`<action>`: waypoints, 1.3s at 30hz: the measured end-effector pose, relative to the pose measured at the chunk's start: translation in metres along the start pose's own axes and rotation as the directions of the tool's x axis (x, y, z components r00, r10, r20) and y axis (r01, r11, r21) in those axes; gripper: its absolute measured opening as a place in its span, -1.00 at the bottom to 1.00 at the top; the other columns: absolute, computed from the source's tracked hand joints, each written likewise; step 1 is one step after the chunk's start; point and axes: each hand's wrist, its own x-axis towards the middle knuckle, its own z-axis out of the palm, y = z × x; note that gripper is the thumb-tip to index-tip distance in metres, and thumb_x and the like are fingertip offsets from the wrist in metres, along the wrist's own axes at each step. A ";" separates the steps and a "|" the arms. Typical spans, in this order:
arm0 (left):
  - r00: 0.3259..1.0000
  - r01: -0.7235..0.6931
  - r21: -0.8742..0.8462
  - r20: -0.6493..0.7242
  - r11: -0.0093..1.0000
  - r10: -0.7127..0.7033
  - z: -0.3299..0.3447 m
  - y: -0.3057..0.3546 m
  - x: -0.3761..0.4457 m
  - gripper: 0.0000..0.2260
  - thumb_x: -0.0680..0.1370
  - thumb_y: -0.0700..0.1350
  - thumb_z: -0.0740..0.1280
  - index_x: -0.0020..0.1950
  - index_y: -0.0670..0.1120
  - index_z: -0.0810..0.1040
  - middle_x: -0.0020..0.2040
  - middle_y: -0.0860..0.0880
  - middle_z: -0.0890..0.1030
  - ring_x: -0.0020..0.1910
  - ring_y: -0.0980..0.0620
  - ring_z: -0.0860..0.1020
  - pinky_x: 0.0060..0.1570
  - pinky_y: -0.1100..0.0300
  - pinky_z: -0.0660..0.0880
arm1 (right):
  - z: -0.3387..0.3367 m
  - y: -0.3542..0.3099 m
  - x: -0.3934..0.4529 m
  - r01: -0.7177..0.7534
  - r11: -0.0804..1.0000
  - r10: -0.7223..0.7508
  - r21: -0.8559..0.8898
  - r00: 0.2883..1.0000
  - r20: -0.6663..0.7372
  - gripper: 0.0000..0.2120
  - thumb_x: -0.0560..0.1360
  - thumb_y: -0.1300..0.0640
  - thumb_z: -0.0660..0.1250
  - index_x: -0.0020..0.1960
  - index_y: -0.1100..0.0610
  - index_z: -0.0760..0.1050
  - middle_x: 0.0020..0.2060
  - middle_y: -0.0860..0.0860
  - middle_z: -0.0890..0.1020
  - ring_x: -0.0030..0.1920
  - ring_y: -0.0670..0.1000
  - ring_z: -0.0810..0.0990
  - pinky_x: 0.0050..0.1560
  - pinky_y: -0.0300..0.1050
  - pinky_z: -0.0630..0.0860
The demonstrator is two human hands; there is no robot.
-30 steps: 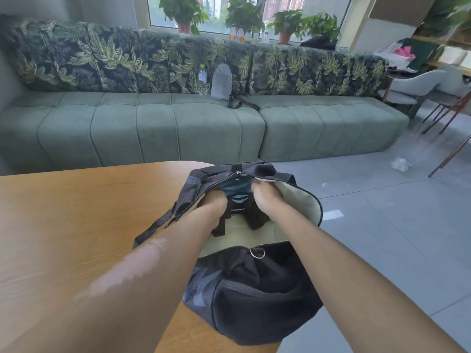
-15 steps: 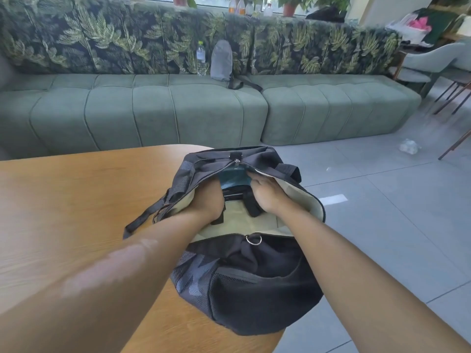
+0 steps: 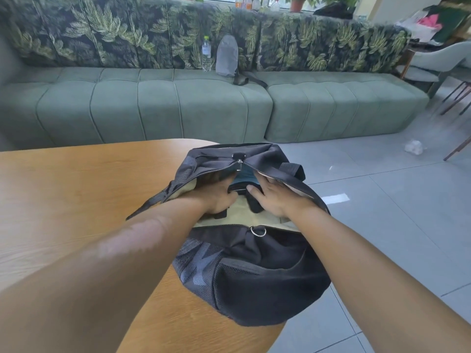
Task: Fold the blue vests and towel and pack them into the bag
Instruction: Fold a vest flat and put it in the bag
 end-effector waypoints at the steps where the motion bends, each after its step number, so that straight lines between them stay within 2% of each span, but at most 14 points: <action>1: 1.000 0.012 0.017 0.023 1.000 -0.013 -0.004 0.003 -0.001 -0.38 0.67 0.13 0.13 0.66 0.21 -0.11 0.68 -0.01 -0.15 0.65 -0.11 -0.03 0.56 0.08 0.01 | -0.004 -0.003 0.001 -0.008 1.000 0.008 -0.004 1.000 0.008 -0.38 0.68 -0.23 -0.01 0.65 -0.02 -0.03 0.61 0.11 0.18 0.60 0.12 0.15 0.57 0.05 0.09; 3: 0.996 0.041 0.076 0.070 0.996 -0.046 -0.013 0.009 0.001 -0.36 0.66 0.18 0.13 0.67 0.18 -0.10 0.68 -0.05 -0.13 0.64 -0.16 0.07 0.54 0.03 0.11 | -0.015 -0.008 0.004 -0.012 1.000 0.012 -0.002 1.000 0.020 -0.41 0.69 -0.17 0.00 0.66 -0.04 -0.05 0.64 0.08 0.09 0.62 0.10 0.08 0.59 0.05 0.03; 5: 0.996 0.051 0.150 0.069 0.987 -0.062 -0.025 0.019 0.000 -0.35 0.66 0.23 0.13 0.68 0.10 -0.03 0.67 -0.12 0.04 0.58 -0.20 0.22 0.48 0.03 0.25 | -0.029 -0.017 0.002 -0.004 1.000 0.005 -0.016 1.000 0.017 -0.44 0.69 -0.04 0.02 0.65 -0.05 -0.02 0.64 0.05 0.08 0.62 0.11 0.07 0.59 0.03 0.03; 7: 0.999 0.022 0.216 0.031 0.976 -0.029 -0.034 0.028 -0.007 -0.34 0.66 0.24 0.16 0.67 -0.02 0.05 0.63 -0.17 0.17 0.54 -0.21 0.28 0.44 0.03 0.30 | -0.043 -0.027 -0.005 0.004 0.999 -0.005 -0.037 1.000 -0.024 -0.43 0.65 0.02 0.07 0.63 -0.11 0.04 0.59 0.08 0.23 0.54 0.15 0.24 0.51 0.02 0.19; 10: 0.999 -0.045 0.298 0.027 0.954 0.039 -0.047 0.036 -0.039 -0.38 0.67 0.16 0.21 0.60 -0.17 0.21 0.56 -0.23 0.29 0.48 -0.22 0.34 0.40 0.03 0.34 | -0.057 -0.040 -0.026 -0.001 0.997 -0.007 -0.078 0.995 -0.100 -0.47 0.60 0.01 0.09 0.55 -0.24 0.13 0.45 0.08 0.41 0.35 0.19 0.44 0.34 0.04 0.41; 12: 0.996 -0.086 0.354 0.048 0.931 0.073 -0.050 0.039 -0.068 -0.50 0.67 0.12 0.20 0.44 -0.23 0.43 0.38 -0.25 0.48 0.29 -0.23 0.49 0.28 0.02 0.45 | -0.054 -0.048 -0.039 0.013 1.000 -0.015 -0.022 0.996 -0.086 -0.46 0.56 0.03 0.09 0.51 -0.26 0.19 0.46 0.04 0.42 0.37 0.19 0.44 0.38 0.08 0.42; 14: 0.994 -0.108 0.363 0.020 0.925 0.109 -0.049 0.038 -0.098 -0.60 0.67 0.12 0.18 0.17 -0.20 0.56 0.16 -0.20 0.59 0.09 -0.19 0.55 0.15 -0.02 0.52 | -0.044 -0.056 -0.053 0.020 0.999 -0.017 0.044 0.998 -0.063 -0.45 0.59 0.14 0.10 0.56 -0.11 0.25 0.52 0.02 0.36 0.48 0.15 0.35 0.49 0.02 0.29; 16: 0.986 -0.125 0.332 -0.065 0.935 0.155 -0.046 0.032 -0.134 -0.65 0.68 0.12 0.16 0.00 -0.14 0.55 0.03 -0.12 0.59 0.02 -0.13 0.53 0.07 -0.03 0.54 | -0.032 -0.067 -0.072 0.033 0.997 -0.029 0.074 0.998 -0.059 -0.46 0.61 0.24 0.11 0.59 0.05 0.25 0.56 0.03 0.31 0.54 0.09 0.27 0.55 -0.03 0.19; 19: 0.951 -0.167 0.247 -0.215 0.954 0.222 -0.040 0.013 -0.191 -0.68 0.70 0.06 0.13 -0.10 -0.08 0.51 -0.09 0.00 0.53 -0.04 -0.02 0.47 -0.03 0.00 0.51 | -0.019 -0.084 -0.104 0.089 0.988 -0.073 0.125 0.989 -0.125 -0.48 0.60 0.27 0.11 0.55 0.06 0.33 0.53 0.00 0.37 0.51 0.06 0.33 0.53 -0.02 0.24; 25: 0.855 -0.252 0.089 -0.446 0.964 0.265 -0.030 -0.060 -0.275 -0.78 0.68 -0.03 0.22 0.18 -0.03 0.63 0.26 0.08 0.58 0.34 0.07 0.44 0.27 0.16 0.43 | 0.004 -0.146 -0.157 0.232 0.953 -0.163 0.193 0.934 -0.318 -0.54 0.59 0.27 0.13 0.45 0.04 0.43 0.40 -0.01 0.50 0.42 0.02 0.40 0.48 -0.01 0.32; 30: 0.863 -0.101 0.053 -0.492 0.993 0.114 -0.027 -0.122 -0.325 -0.77 0.68 0.05 0.22 0.27 0.05 0.57 0.31 0.13 0.53 0.35 0.09 0.42 0.26 0.14 0.43 | 0.033 -0.206 -0.182 0.346 0.926 -0.251 0.153 0.864 -0.437 -0.53 0.56 0.31 0.14 0.43 0.06 0.42 0.37 -0.03 0.48 0.41 -0.04 0.35 0.44 -0.07 0.33; 33: 0.870 -0.013 0.039 -0.492 0.999 0.030 -0.025 -0.167 -0.352 -0.74 0.69 0.06 0.21 0.30 0.03 0.56 0.33 0.10 0.52 0.37 0.06 0.43 0.28 0.10 0.45 | 0.055 -0.243 -0.190 0.401 0.911 -0.315 0.095 0.827 -0.467 -0.53 0.56 0.33 0.15 0.43 0.10 0.43 0.41 -0.03 0.44 0.46 -0.06 0.27 0.48 -0.18 0.22; 35: 0.874 0.050 0.025 -0.485 0.998 -0.032 -0.024 -0.198 -0.372 -0.74 0.69 0.06 0.21 0.31 0.02 0.56 0.33 0.09 0.52 0.38 0.05 0.43 0.27 0.08 0.46 | 0.069 -0.265 -0.191 0.434 0.899 -0.361 0.060 0.813 -0.457 -0.56 0.56 0.33 0.17 0.41 0.11 0.44 0.41 -0.03 0.44 0.46 -0.05 0.28 0.49 -0.14 0.24; 39: 0.868 0.215 -0.018 -0.456 0.976 -0.199 -0.011 -0.270 -0.414 -0.71 0.67 0.08 0.25 0.34 0.02 0.54 0.32 0.06 0.51 0.34 0.02 0.45 0.21 0.04 0.51 | 0.100 -0.313 -0.194 0.423 0.895 -0.371 0.140 0.881 -0.294 -0.60 0.62 0.23 0.15 0.42 -0.02 0.40 0.37 -0.08 0.46 0.40 -0.06 0.38 0.38 -0.02 0.40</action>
